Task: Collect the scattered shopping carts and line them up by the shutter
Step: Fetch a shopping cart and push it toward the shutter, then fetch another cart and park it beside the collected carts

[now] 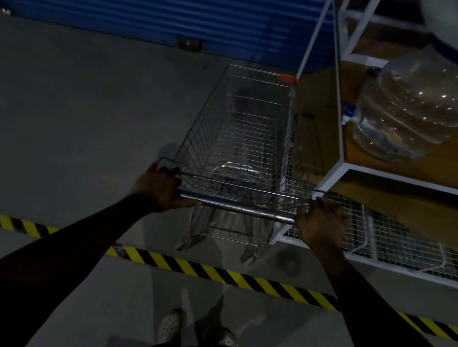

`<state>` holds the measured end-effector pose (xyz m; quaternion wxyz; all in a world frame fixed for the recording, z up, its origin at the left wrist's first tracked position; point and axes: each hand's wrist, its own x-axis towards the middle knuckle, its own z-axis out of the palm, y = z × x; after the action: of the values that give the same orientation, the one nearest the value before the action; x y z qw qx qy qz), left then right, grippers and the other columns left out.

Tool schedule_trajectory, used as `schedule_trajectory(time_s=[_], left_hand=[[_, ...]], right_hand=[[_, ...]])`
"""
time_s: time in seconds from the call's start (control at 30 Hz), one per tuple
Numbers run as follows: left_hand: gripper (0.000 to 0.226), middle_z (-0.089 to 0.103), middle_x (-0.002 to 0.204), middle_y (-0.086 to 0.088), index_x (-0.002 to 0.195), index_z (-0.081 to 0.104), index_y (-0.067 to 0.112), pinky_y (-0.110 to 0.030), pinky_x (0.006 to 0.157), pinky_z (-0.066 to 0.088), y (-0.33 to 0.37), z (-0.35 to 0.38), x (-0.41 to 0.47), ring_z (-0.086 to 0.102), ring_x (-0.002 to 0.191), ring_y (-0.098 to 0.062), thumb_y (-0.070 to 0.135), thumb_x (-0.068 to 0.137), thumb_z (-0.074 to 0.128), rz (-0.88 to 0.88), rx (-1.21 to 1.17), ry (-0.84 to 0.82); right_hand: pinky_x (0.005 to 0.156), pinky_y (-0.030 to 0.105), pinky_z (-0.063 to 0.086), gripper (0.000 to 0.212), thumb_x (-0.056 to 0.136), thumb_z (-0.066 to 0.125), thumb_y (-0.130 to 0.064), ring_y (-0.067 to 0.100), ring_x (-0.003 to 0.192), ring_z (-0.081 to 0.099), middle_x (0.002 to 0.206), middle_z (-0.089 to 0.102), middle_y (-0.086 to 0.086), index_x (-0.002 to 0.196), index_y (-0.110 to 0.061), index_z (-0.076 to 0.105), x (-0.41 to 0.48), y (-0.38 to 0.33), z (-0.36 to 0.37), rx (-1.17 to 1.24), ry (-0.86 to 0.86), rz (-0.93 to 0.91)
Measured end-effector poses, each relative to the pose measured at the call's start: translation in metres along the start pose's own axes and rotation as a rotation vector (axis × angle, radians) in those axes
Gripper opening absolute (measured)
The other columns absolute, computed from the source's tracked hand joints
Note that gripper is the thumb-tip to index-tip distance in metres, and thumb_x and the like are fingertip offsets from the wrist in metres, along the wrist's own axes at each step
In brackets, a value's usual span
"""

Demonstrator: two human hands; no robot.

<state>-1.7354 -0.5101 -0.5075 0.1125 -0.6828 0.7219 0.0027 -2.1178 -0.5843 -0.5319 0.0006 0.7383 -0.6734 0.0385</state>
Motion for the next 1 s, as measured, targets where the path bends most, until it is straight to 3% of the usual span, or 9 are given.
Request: schedule_trajectory(time_s=[0.13,0.23,0.37,0.43,0.5,0.67,0.8,0.9,1.0], left_hand=[[0.115,0.068,0.123,-0.011,0.101,0.073,0.010,-0.048,0.108,0.036,0.005,0.002,-0.010,0.062,0.106,-0.033,0.094,0.076,-0.002,-0.024,-0.031,0.033],[0.101,0.072,0.112,-0.007,0.101,0.072,0.013,-0.050,0.113,0.033,0.011,0.006,-0.019,0.064,0.108,-0.030,0.089,0.084,0.007,-0.052,-0.107,0.128],[0.097,0.073,0.111,-0.013,0.113,0.070,0.011,-0.044,0.103,0.046,0.025,-0.010,-0.027,0.063,0.112,-0.031,0.085,0.087,0.014,-0.206,-0.380,0.313],[0.086,0.070,0.116,-0.014,0.117,0.067,0.009,-0.044,0.096,0.052,0.027,-0.016,-0.030,0.060,0.116,-0.033,0.080,0.091,0.025,-0.217,-0.489,0.408],[0.070,0.064,0.129,-0.017,0.123,0.064,0.007,-0.044,0.095,0.052,0.024,-0.023,-0.034,0.055,0.120,-0.033,0.067,0.094,0.042,-0.205,-0.599,0.495],[0.057,0.054,0.142,-0.017,0.132,0.057,0.005,-0.044,0.101,0.047,-0.009,-0.067,-0.048,0.049,0.127,-0.033,0.049,0.096,0.055,-0.254,-0.647,0.747],[0.054,0.056,0.140,-0.017,0.132,0.057,0.003,-0.044,0.104,0.044,-0.069,-0.098,-0.073,0.050,0.126,-0.035,0.044,0.097,0.058,-0.332,-0.562,0.915],[0.051,0.050,0.147,-0.016,0.132,0.057,0.005,-0.041,0.106,0.041,-0.128,-0.106,-0.107,0.047,0.130,-0.033,0.042,0.098,0.058,-0.417,-0.509,0.955],[0.049,0.047,0.150,-0.014,0.134,0.055,0.006,-0.043,0.104,0.043,-0.193,-0.100,-0.148,0.045,0.131,-0.032,0.040,0.099,0.059,-0.497,-0.480,0.994]], right_hand=[[0.092,0.049,0.038,0.058,0.093,0.032,-0.049,0.041,0.114,0.055,0.114,0.071,0.011,0.097,-0.012,0.077,-0.006,0.000,-0.002,0.060,0.084,-0.065],[0.094,0.051,0.038,0.057,0.094,0.034,-0.052,0.040,0.122,0.053,0.123,0.068,0.011,0.103,-0.014,0.075,-0.004,0.003,0.003,0.031,0.080,-0.090],[0.104,0.060,0.035,0.073,0.090,0.027,-0.064,0.040,0.137,0.039,0.141,0.056,0.014,0.131,-0.014,0.061,0.005,0.005,0.002,0.143,-0.009,-0.073],[0.111,0.063,0.026,0.079,0.090,0.030,-0.066,0.040,0.145,0.028,0.153,0.043,0.016,0.146,-0.013,0.046,0.007,-0.004,-0.009,0.260,-0.027,-0.062],[0.112,0.062,0.027,0.081,0.090,0.033,-0.066,0.041,0.144,0.029,0.153,0.041,0.020,0.147,-0.010,0.042,0.009,-0.023,-0.022,0.382,0.036,-0.096],[0.107,0.051,0.041,0.077,0.093,0.041,-0.066,0.038,0.133,0.042,0.146,0.047,0.019,0.145,-0.009,0.043,0.022,-0.111,-0.069,0.666,0.192,-0.326],[0.107,0.031,0.029,0.069,0.094,0.052,-0.052,0.037,0.131,0.044,0.147,0.046,0.021,0.144,-0.004,0.047,0.032,-0.208,-0.114,0.766,0.340,-0.553],[0.111,0.013,0.017,0.069,0.096,0.054,-0.051,0.038,0.132,0.044,0.148,0.045,0.022,0.145,-0.004,0.045,0.033,-0.289,-0.128,0.857,0.350,-0.685],[0.109,0.024,0.026,0.072,0.095,0.054,-0.051,0.036,0.134,0.042,0.150,0.042,0.021,0.148,-0.003,0.042,0.025,-0.376,-0.138,0.888,0.326,-0.785]])
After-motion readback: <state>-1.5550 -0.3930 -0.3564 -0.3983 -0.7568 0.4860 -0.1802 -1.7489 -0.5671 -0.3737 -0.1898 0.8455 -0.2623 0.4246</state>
